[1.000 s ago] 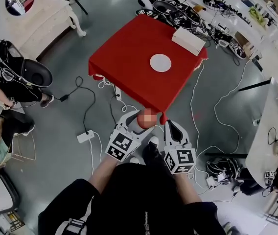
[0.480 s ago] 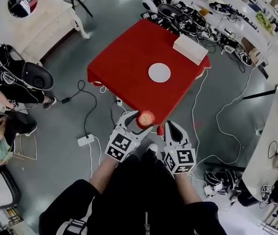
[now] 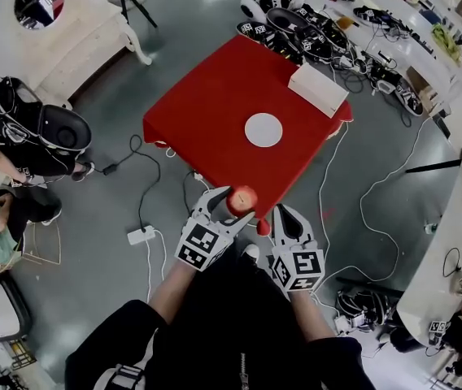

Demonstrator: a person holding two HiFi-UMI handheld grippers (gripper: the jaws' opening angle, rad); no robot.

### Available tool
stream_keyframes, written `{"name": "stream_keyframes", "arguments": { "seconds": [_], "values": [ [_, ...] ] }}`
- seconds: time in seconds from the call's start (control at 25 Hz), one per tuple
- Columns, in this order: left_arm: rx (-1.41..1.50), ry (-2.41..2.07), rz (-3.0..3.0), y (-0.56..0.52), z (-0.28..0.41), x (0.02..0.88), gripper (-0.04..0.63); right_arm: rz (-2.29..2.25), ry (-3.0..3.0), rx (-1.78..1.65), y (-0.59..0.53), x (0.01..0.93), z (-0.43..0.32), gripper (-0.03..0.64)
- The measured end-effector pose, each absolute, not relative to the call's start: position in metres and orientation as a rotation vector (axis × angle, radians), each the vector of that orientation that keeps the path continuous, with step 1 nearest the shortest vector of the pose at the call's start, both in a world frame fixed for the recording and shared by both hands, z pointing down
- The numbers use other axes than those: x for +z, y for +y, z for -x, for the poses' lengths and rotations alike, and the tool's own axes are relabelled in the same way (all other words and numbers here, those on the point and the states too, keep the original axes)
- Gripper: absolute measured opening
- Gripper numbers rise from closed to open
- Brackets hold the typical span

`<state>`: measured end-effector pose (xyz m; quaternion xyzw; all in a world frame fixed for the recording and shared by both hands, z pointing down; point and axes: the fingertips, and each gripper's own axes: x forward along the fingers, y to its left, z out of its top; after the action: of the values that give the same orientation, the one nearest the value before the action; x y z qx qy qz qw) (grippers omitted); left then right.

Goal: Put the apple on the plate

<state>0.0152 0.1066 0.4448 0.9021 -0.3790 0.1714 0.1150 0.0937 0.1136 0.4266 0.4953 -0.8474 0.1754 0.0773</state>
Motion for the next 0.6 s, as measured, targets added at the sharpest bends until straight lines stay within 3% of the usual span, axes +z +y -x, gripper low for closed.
{"name": "stream_keyframes", "arguments": {
  "seconds": [0.6],
  "values": [
    [0.485, -1.040, -2.673, -0.035, 0.001, 0.449, 0.311, -1.529, -2.491, 0.513, -0.026, 0.426, -0.072, 0.012]
  ]
}}
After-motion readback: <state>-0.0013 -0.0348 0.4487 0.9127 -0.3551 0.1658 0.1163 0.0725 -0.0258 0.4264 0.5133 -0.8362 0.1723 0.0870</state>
